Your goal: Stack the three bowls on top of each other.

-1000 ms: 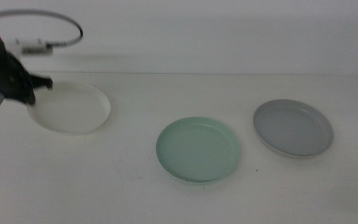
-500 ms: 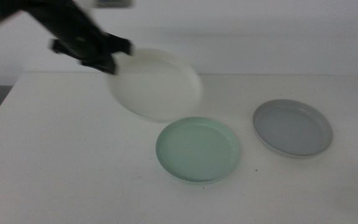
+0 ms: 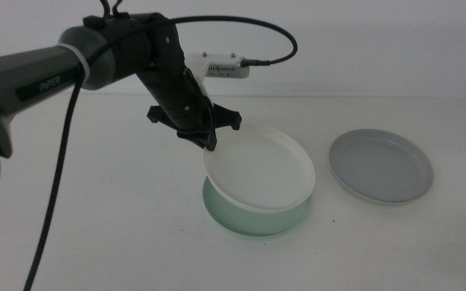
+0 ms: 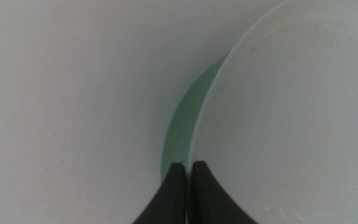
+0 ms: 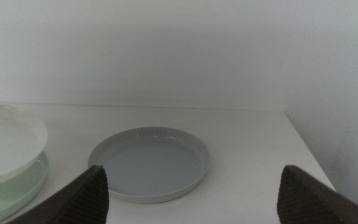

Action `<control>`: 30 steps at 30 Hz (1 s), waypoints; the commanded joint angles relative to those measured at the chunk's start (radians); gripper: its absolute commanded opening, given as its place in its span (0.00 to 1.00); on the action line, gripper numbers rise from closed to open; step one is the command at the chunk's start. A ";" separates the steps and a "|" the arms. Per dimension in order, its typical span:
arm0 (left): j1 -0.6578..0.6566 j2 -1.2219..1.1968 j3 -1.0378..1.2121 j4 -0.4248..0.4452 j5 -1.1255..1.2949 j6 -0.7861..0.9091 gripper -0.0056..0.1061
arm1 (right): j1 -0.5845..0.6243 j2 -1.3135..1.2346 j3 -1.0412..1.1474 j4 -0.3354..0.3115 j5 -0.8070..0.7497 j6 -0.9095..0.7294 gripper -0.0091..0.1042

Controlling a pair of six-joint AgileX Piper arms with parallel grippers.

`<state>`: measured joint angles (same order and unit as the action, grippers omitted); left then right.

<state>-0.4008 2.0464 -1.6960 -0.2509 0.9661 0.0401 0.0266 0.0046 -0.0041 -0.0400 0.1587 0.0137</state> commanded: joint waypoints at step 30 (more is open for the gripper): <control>0.003 0.060 -0.001 -0.045 0.007 0.032 0.64 | -0.007 -0.005 0.004 -0.003 -0.010 -0.007 0.89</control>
<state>-0.3990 2.1346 -1.6960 -0.2985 0.9641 0.0570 0.0266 0.0046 -0.0041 -0.0400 0.1587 0.0137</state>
